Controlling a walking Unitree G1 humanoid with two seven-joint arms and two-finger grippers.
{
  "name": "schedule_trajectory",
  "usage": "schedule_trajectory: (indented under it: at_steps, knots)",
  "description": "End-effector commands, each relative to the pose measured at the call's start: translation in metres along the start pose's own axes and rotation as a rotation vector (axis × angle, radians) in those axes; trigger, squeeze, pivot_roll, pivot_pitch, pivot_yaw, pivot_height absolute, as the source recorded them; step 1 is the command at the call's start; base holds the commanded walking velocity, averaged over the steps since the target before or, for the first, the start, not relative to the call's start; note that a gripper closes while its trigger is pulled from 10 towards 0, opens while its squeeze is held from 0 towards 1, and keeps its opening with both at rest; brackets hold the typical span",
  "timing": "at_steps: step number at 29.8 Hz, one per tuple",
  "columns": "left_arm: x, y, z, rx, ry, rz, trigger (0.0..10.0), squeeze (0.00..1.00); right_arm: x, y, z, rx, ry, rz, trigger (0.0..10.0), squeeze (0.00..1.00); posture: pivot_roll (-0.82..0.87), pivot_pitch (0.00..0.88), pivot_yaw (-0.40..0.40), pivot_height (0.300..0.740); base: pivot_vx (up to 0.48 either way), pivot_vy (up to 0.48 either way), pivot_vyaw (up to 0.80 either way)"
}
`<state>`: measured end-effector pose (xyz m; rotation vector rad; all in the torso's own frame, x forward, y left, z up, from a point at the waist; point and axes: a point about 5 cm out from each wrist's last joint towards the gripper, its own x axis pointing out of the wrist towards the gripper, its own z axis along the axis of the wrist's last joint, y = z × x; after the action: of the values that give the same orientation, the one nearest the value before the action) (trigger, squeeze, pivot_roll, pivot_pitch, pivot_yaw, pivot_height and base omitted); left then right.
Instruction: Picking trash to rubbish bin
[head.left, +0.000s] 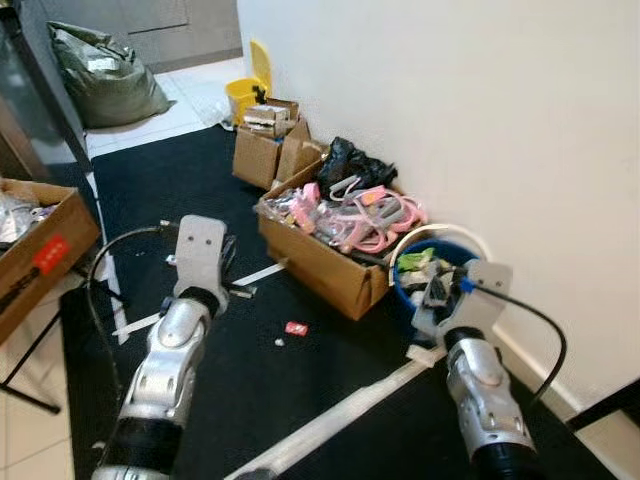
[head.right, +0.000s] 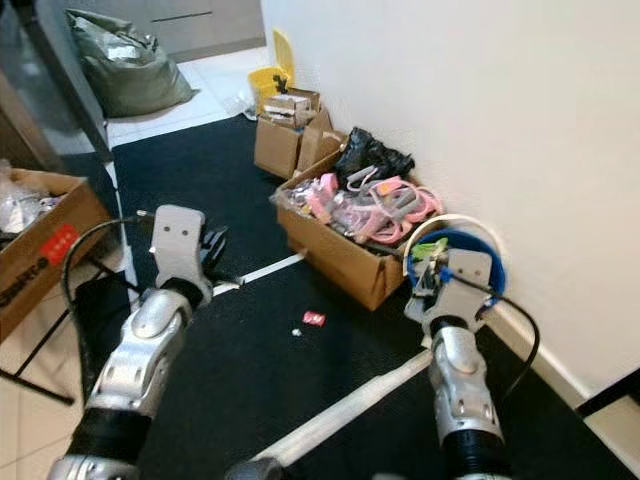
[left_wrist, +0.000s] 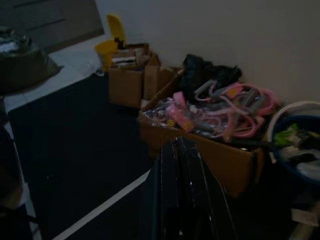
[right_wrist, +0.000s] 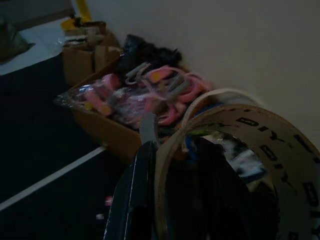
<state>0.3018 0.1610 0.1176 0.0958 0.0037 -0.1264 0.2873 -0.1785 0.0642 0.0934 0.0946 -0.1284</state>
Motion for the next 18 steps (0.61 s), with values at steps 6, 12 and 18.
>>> schedule_trajectory:
  at_steps: [6,12,18]
  knots:
    - [-0.0001,0.0029,-0.0014,0.010,0.005,0.008,10.0,0.00,-0.0002,0.0007,-0.0013,0.011,0.008,0.005,10.0,0.00,0.02,0.003,0.039,0.740,0.349,0.000,0.00]
    - [-0.0013,0.0035,-0.0025,0.004,0.011,0.016,10.0,0.00,0.0010,0.0015,-0.0015,-0.002,0.014,0.011,10.0,0.00,0.02,0.005,0.036,0.740,0.341,0.000,0.00]
    - [-0.0019,0.0030,-0.0028,0.000,0.015,0.017,10.0,0.00,0.0027,0.0030,0.0004,-0.036,0.009,0.029,10.0,0.00,0.02,0.019,0.037,0.740,0.319,0.000,0.00]
